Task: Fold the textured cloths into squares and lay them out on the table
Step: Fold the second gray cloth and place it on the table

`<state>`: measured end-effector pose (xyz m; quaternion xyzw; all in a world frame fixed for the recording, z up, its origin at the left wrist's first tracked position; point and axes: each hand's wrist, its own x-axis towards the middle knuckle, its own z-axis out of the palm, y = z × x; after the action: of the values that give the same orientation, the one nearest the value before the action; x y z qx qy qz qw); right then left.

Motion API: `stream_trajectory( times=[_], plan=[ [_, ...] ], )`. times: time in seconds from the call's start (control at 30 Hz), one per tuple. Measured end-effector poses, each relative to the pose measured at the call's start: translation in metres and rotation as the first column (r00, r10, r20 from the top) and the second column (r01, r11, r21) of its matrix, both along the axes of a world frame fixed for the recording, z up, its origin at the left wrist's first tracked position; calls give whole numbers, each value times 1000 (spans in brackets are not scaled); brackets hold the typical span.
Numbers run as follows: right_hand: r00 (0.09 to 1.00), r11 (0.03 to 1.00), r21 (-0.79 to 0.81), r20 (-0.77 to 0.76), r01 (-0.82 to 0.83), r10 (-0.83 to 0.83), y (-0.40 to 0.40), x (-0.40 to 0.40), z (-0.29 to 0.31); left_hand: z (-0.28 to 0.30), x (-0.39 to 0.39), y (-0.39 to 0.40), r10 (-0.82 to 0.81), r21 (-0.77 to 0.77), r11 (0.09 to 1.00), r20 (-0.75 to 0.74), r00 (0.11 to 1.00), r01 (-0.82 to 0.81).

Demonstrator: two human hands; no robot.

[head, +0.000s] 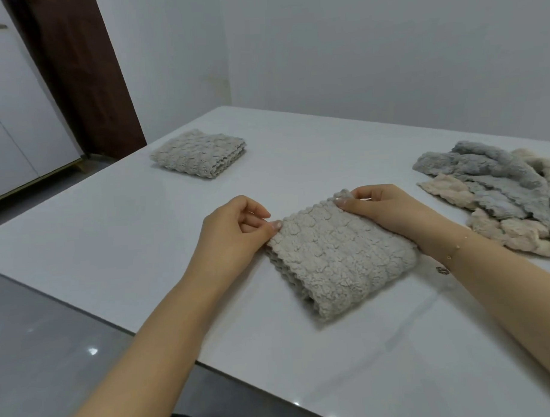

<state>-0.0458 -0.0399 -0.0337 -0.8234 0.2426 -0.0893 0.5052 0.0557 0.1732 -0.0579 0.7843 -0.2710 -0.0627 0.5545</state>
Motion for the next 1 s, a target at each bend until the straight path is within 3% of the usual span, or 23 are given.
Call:
stream_trajectory(
  times=[0.2,0.37,0.47,0.57,0.67,0.77,0.87,1.0],
  plan=[
    [1000,1000,-9,-29,10,-10,-1,-2,1,-5,3,1,28,60,998,91,995,-34],
    [1000,963,269,8,-30,30,-7,-14,4,-7,4,0,36,65,997,103,994,-42],
    [996,929,358,30,-94,89,-14,-35,5,-4,-1,-2,36,116,992,167,985,-55],
    [990,938,325,111,-122,91,-17,-60,9,6,-7,-3,5,225,972,257,966,-65],
    [983,955,268,164,-127,84,-22,-80,11,20,-17,-10,12,236,965,388,921,-111],
    [989,979,180,129,-93,70,-19,-86,4,35,-46,-31,-156,293,956,530,834,-6],
    [983,984,157,175,-87,59,-16,-83,-2,36,-74,-55,-444,505,847,502,742,165],
    [978,979,162,186,-127,96,-16,-84,-3,18,-74,-65,-561,725,656,285,777,208]
  ],
)
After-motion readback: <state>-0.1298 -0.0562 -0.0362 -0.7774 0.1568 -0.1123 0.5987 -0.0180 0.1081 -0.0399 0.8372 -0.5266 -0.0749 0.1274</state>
